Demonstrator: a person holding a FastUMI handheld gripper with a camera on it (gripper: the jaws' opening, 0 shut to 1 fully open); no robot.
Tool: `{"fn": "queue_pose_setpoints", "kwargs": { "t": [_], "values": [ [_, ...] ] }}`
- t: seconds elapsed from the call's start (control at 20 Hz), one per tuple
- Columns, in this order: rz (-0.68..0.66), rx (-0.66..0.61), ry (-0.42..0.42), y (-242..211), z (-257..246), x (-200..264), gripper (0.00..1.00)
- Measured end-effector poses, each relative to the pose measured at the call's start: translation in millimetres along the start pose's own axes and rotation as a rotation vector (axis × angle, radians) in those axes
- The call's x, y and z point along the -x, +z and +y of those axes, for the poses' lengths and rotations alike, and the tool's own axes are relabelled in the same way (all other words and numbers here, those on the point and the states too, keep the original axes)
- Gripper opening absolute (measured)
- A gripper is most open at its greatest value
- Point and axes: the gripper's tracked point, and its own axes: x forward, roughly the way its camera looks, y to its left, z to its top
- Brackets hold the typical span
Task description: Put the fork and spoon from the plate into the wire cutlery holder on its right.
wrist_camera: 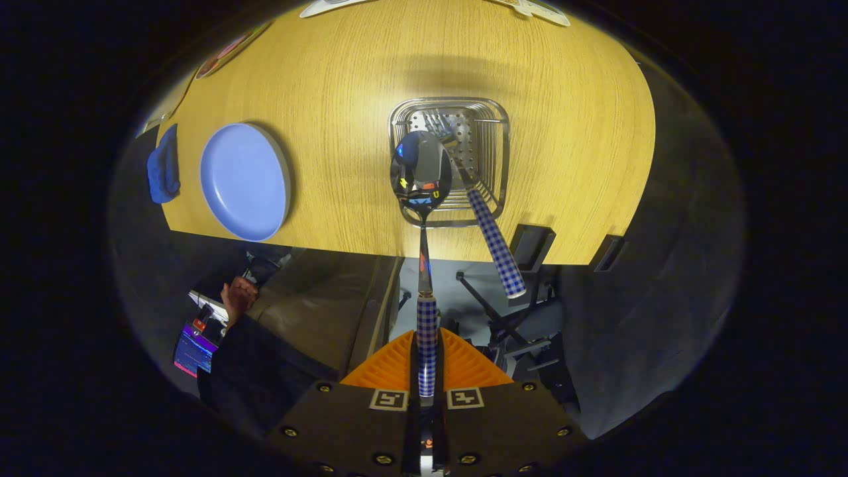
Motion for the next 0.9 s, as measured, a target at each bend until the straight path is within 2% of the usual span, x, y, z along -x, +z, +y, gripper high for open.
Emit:
{"fn": "queue_pose_setpoints", "kwargs": {
  "t": [0.4,0.9],
  "values": [
    [0.054,-0.019,-0.005,15,2,-3,0.07],
    [0.138,-0.009,-0.049,33,-7,-10,0.09]
  ]
}}
